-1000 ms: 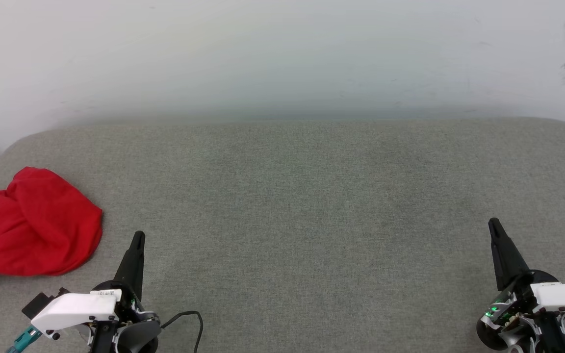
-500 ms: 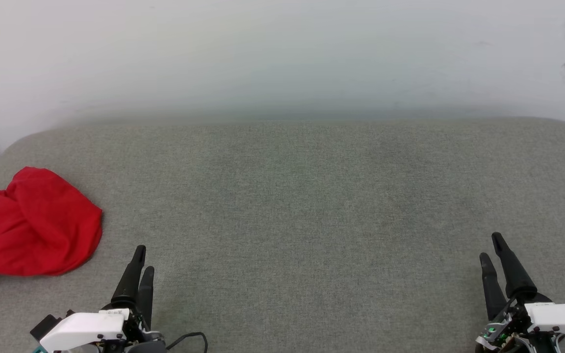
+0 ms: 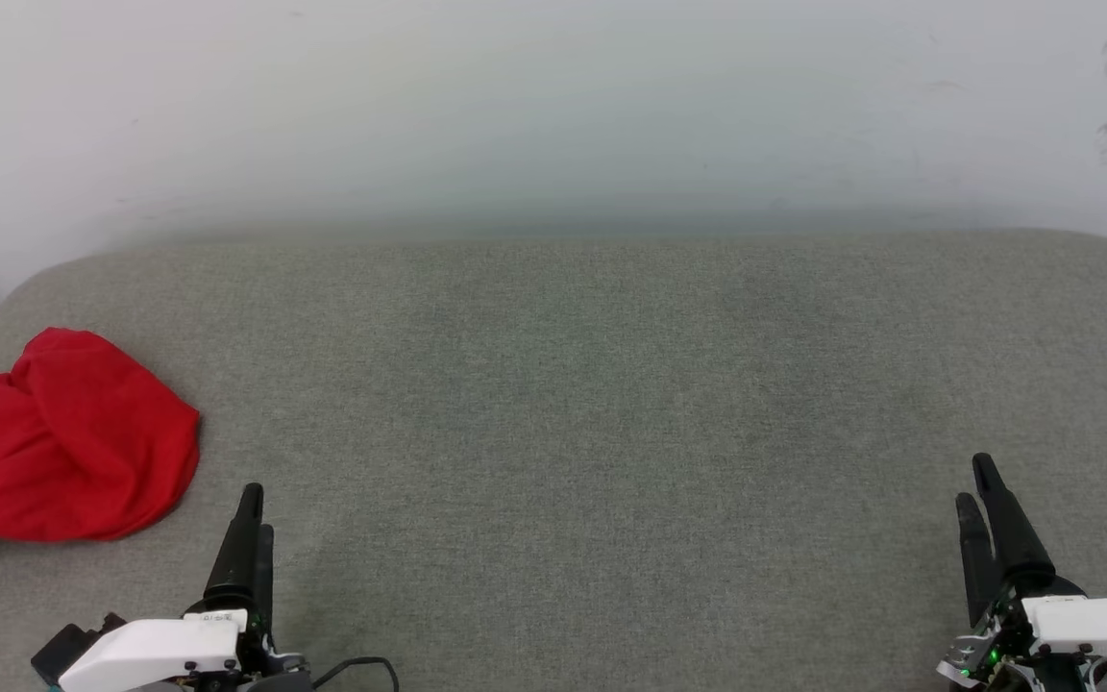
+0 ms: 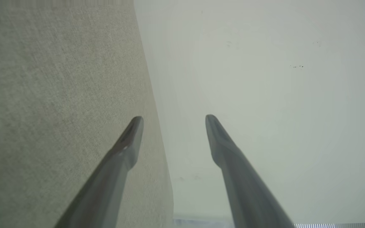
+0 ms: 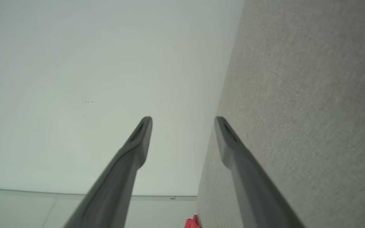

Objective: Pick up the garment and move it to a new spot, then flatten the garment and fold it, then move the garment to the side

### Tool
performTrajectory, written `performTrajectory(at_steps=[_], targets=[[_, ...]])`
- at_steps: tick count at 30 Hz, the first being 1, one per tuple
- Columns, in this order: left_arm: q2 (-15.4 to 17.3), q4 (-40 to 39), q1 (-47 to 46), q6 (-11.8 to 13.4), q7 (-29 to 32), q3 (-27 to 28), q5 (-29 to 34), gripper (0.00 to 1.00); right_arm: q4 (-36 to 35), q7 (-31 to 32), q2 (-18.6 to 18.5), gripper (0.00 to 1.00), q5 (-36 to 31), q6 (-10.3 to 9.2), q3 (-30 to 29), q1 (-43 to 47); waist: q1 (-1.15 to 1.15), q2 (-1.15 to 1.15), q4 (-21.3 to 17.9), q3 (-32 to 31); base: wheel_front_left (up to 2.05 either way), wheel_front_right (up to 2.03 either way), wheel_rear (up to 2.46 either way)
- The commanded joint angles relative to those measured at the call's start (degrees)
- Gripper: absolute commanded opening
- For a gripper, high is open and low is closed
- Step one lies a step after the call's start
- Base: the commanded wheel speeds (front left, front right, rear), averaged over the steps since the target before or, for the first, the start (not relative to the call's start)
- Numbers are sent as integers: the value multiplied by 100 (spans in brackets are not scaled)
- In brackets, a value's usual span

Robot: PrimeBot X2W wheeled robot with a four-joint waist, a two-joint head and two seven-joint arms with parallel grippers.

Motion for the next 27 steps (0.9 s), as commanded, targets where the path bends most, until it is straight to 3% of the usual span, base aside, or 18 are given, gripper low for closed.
performTrajectory(at_steps=[1, 15, 27], targets=[[16, -141, -15, -14, -87, 94, 212, 100, -152, -83, -10, 100, -229, 1, 10, -5, -1, 0, 1, 0, 0, 0, 0], [20, -489, -47, 37, -383, 617, 1444, 100, -569, -381, -15, 100, -2048, 1, -54, -7, -1, 0, 35, 22, 0, 0, 0], [22, -1546, 109, 481, -623, 273, 3099, 100, -1249, -621, -20, 100, -3974, 1, 152, 2, -1, 0, 47, 80, 0, 0, 0]])
